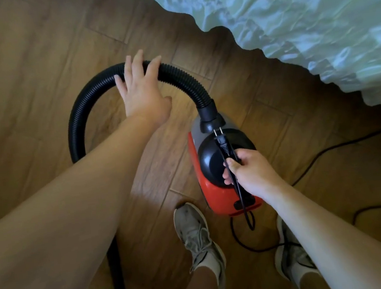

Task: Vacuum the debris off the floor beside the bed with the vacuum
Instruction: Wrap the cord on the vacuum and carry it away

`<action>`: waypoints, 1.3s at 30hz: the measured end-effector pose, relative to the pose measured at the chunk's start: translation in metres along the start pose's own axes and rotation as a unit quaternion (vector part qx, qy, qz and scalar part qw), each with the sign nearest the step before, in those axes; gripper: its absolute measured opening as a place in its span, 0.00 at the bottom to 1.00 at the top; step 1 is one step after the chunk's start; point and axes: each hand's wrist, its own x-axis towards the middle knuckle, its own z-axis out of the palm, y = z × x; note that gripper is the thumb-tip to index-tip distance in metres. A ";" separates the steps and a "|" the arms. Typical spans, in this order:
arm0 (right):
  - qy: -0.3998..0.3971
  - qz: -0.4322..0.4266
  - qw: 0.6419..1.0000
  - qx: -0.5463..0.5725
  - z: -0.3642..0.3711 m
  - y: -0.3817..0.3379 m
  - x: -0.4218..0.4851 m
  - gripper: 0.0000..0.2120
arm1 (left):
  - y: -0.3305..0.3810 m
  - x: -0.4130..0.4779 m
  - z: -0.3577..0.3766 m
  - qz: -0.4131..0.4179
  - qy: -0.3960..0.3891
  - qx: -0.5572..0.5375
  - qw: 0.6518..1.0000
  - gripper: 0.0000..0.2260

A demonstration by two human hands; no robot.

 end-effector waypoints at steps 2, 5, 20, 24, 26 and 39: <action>0.001 -0.002 1.000 0.000 -0.001 0.001 0.000 0.11 | -0.001 0.008 0.000 -0.010 -0.019 0.018 1.000 0.39; 0.002 -0.004 1.000 0.002 -0.002 0.003 0.000 0.11 | -0.001 0.012 0.000 -0.016 -0.017 0.017 1.000 0.36; 0.024 -0.009 1.000 0.003 -0.001 0.007 -0.004 0.10 | -0.012 -0.012 -0.018 -0.046 0.007 0.005 0.999 0.16; 0.037 -0.012 0.999 -0.002 -0.001 0.009 -0.005 0.10 | -0.014 -0.030 -0.025 -0.056 -0.017 0.003 0.998 0.15; 0.039 -0.014 0.999 -0.002 0.000 0.010 -0.005 0.10 | -0.012 -0.040 -0.029 -0.077 -0.031 -0.019 0.996 0.15; 0.054 -0.041 0.997 -0.031 -0.003 0.008 -0.020 0.11 | -0.010 -0.108 -0.058 -0.173 -0.075 -0.100 0.977 0.13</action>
